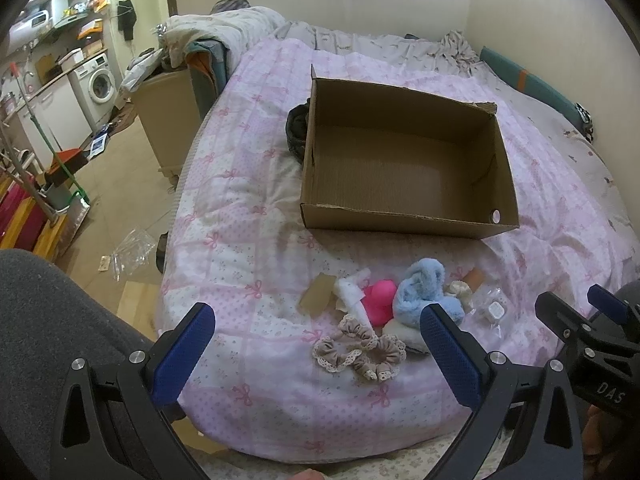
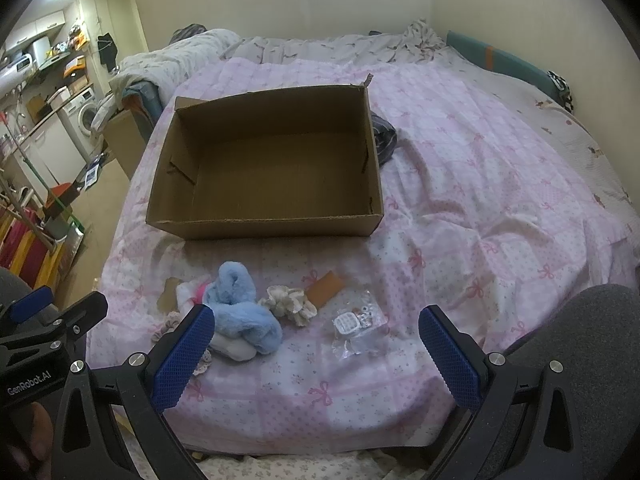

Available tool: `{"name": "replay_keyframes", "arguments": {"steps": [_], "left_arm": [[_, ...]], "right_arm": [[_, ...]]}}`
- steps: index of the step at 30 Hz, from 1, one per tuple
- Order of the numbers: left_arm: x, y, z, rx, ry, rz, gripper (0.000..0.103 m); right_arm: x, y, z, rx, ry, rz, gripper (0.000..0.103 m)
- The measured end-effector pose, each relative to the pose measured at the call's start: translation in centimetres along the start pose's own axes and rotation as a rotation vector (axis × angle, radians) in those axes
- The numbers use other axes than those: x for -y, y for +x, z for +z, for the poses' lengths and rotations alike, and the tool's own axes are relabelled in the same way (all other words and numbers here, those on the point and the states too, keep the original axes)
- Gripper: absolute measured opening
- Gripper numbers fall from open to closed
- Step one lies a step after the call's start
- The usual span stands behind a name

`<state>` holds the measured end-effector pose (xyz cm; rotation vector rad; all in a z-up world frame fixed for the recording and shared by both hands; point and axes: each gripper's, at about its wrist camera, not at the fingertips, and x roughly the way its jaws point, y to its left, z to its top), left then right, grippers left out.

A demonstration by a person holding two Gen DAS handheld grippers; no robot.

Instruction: Organize soft objects

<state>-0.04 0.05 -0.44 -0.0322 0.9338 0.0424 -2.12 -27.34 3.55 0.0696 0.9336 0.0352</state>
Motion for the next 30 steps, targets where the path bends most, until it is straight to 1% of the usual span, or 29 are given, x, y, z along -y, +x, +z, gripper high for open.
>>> {"name": "replay_keyframes", "arguments": {"steps": [30], "left_arm": [[-0.79,-0.19,0.09,0.013,-0.013,-0.003,0.102]], "right_arm": [[-0.08,-0.1,0.11,0.003,0.004,0.004,0.103]]}}
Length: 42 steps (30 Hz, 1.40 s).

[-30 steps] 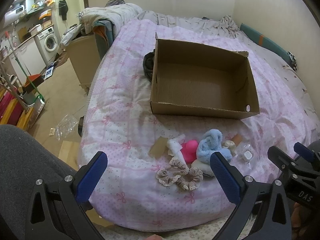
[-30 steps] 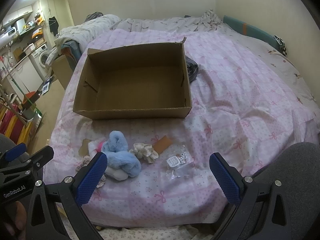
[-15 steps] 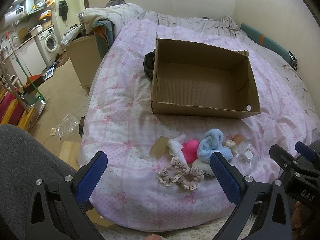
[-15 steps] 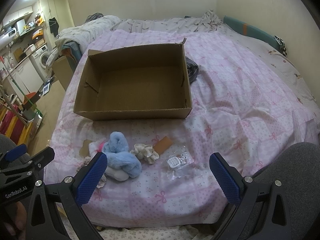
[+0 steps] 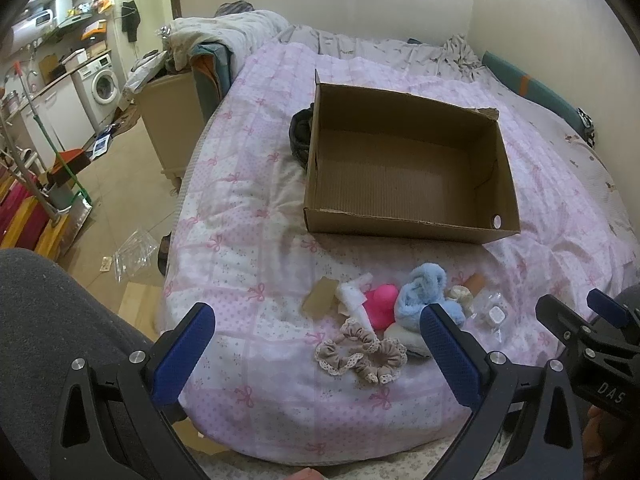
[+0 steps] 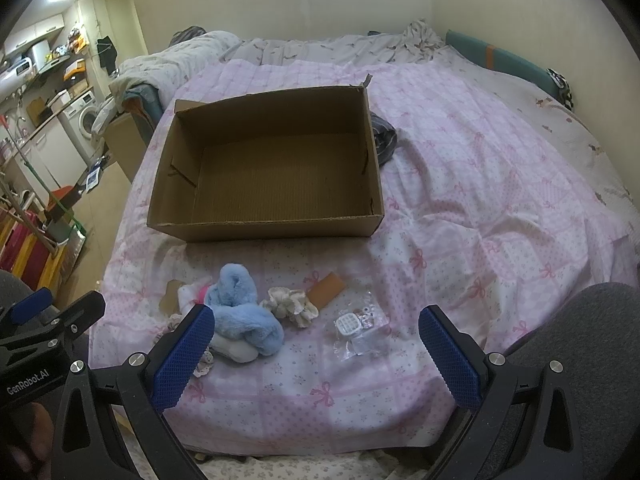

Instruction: Organize soft objects

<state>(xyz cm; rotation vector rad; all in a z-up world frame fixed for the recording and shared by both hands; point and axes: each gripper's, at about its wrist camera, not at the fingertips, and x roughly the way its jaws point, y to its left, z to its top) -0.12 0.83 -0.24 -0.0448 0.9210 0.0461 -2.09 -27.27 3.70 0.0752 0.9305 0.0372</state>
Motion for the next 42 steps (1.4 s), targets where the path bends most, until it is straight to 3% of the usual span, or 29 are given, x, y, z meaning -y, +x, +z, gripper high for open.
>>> {"name": "replay_keyframes", "arguments": {"steps": [37,42], "left_arm": [[-0.3,-0.1,0.3,-0.004,-0.008,0.009,0.102],[0.2,-0.4,0.9,-0.038,0.007,-0.06,0.102]], "right_arm": [[0.0,0.2,0.5,-0.015,0.025,0.02,0.103],[0.8,0.2,1.2,-0.044,0.056,0.079,0.103]]}}
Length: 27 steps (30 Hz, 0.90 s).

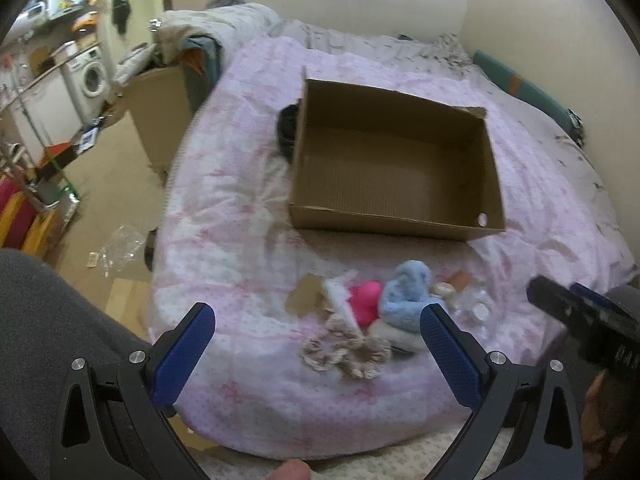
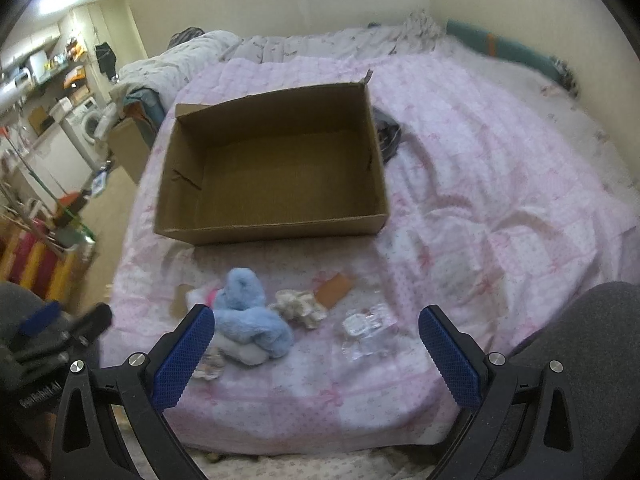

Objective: Organize soft objects
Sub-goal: 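Grasp the beige lace scrunchies with the left tool while the right tool grasps the clear plastic bag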

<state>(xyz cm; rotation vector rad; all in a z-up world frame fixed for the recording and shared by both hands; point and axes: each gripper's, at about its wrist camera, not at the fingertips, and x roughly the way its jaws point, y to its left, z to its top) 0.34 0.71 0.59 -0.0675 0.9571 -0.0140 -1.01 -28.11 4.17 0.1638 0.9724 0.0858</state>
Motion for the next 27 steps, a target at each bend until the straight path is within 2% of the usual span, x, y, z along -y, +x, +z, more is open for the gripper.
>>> {"name": "replay_keyframes", "arguments": {"steps": [3,8,10,11,15,18,22,27], "left_arm": [[0.0,0.9,0.9,-0.063,0.001,0.005,0.102],[-1.8,4.6,1.9,-0.224,-0.065,0.044,0.102],[-2.7,6.9,1.8,-0.321,-0.09,0.024,0.096],[-2.9,7.9,1.7,-0.365,-0.104,0.002,0.089],[-2.4,11.5,0.3,-0.525,-0.112,-0.053,0.087],[-0.9,13.1,-0.5,-0.571,-0.058,-0.066,0.087],[1.4,14.3,-1.3,-0.609,0.017,-0.126,0.087],[3.7,15.8,-2.6,-0.626,0.135,-0.077,0.088]], "right_arm": [[0.7,0.2,1.1,-0.041,0.035,0.063,0.103],[1.8,1.9,3.0,-0.143,0.035,0.06,0.103],[2.1,3.2,3.4,-0.196,0.007,0.031,0.103],[2.2,3.9,3.4,-0.224,-0.008,0.019,0.103],[3.0,6.3,3.2,-0.3,-0.015,0.008,0.103],[3.7,7.6,2.9,-0.328,0.011,0.002,0.103],[4.2,8.4,2.5,-0.342,0.041,0.013,0.103],[4.3,8.9,2.3,-0.346,0.049,0.018,0.103]]}}
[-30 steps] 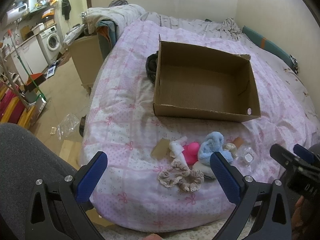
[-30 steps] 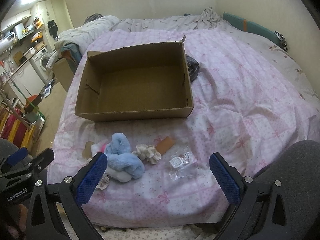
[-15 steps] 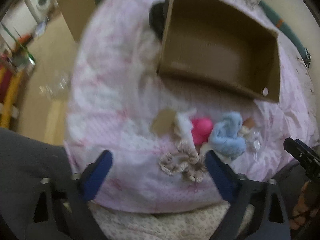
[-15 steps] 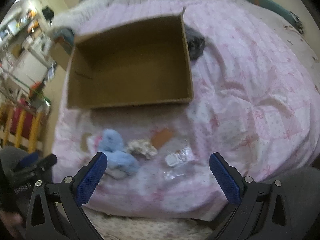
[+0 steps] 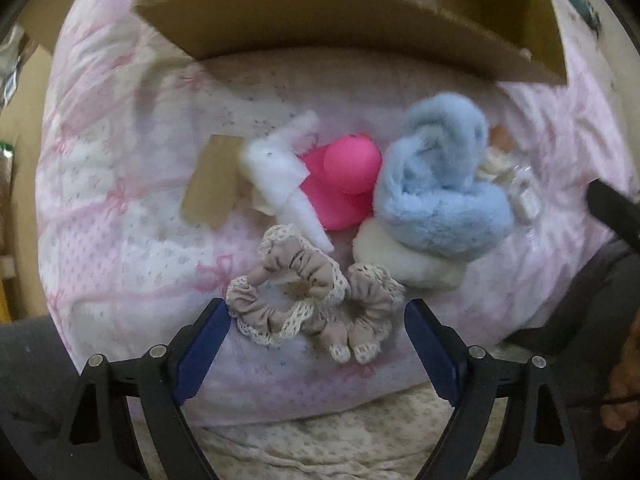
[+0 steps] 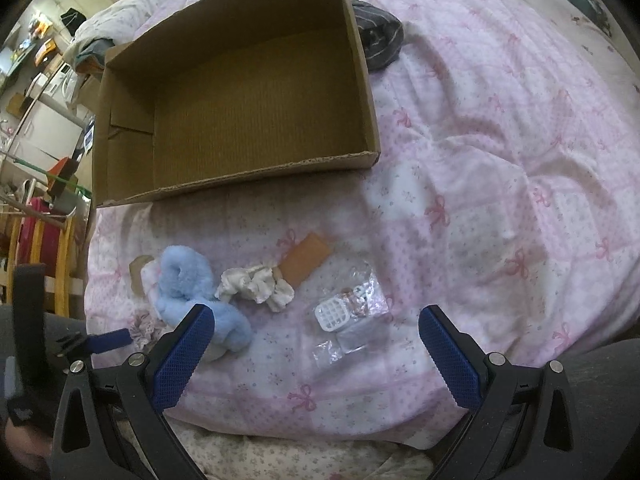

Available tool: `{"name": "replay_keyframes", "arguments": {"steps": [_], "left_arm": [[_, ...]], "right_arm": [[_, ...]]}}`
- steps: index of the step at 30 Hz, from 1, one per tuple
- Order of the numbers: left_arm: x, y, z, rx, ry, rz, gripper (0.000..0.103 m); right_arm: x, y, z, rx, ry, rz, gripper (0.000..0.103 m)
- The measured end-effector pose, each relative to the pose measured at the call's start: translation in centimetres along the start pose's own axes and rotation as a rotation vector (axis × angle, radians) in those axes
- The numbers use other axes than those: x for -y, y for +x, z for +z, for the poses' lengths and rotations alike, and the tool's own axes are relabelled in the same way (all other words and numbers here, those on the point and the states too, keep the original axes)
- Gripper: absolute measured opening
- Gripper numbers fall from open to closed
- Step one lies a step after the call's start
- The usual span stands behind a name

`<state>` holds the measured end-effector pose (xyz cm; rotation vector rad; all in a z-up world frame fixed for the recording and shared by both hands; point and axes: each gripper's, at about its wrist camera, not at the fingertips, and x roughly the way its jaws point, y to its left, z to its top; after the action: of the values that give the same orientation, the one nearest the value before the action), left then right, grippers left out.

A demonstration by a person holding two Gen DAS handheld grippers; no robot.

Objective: Organize soft objects
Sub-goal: 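Grasp the beige lace scrunchies with the left tool while the right tool grasps the clear plastic bag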

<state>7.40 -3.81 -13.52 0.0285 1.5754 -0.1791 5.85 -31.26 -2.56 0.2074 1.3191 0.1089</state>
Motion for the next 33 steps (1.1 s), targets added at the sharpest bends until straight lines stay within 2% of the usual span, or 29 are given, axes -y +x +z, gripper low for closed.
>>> {"name": "replay_keyframes", "arguments": {"steps": [2,4,5,6,9,13,18,23,26,28,29,31,32,33], "left_arm": [[0.2,0.6,0.4,0.003,-0.006,0.024,0.087],[0.2,0.6,0.6,0.007,-0.02,0.015,0.083],[0.2,0.5,0.5,0.012,-0.019,0.013,0.068],[0.3,0.4,0.4,0.012,-0.011,0.024,0.046],[-0.8,-0.8,0.6,0.002,-0.034,0.0,0.014],[-2.3,-2.7,0.0,0.029,-0.08,-0.038,0.012],[-3.1,-5.4,-0.7,0.128,-0.104,0.011,0.011],[-3.7,-6.8,-0.6,0.174,-0.113,0.034,0.011],[-3.5,-6.7,-0.3,0.182,-0.119,0.032,0.011],[-4.9,-6.2,-0.3,0.182,-0.121,0.028,0.011],[-4.8,-6.1,-0.2,0.183,-0.121,0.032,0.011],[-4.9,-6.1,0.1,0.189,-0.125,0.037,0.011],[-4.9,-5.9,0.0,0.191,-0.128,0.035,0.011],[-4.9,-6.0,0.1,0.193,-0.132,0.034,0.011]], "right_arm": [[0.1,0.1,0.0,-0.002,0.005,0.001,0.103],[0.1,0.3,0.1,-0.007,0.006,-0.001,0.103],[0.0,0.4,0.1,-0.008,0.006,-0.002,0.103],[0.1,0.4,0.1,-0.009,0.007,-0.002,0.103],[0.2,0.7,0.3,-0.022,0.011,-0.002,0.103],[0.3,2.1,1.2,-0.084,-0.03,-0.079,0.103],[-0.9,4.4,2.5,-0.153,-0.186,-0.183,0.103],[-2.1,7.6,1.2,-0.278,-0.295,-0.24,0.103],[-2.1,8.6,0.8,-0.305,-0.31,-0.258,0.091],[-1.8,8.8,0.9,-0.304,-0.304,-0.263,0.091],[-1.7,8.8,1.0,-0.301,-0.3,-0.263,0.087],[-1.4,8.9,1.1,-0.305,-0.29,-0.249,0.075],[-1.3,8.8,1.4,-0.306,-0.279,-0.238,0.058],[-1.0,8.6,1.7,-0.308,-0.267,-0.226,0.05]]}}
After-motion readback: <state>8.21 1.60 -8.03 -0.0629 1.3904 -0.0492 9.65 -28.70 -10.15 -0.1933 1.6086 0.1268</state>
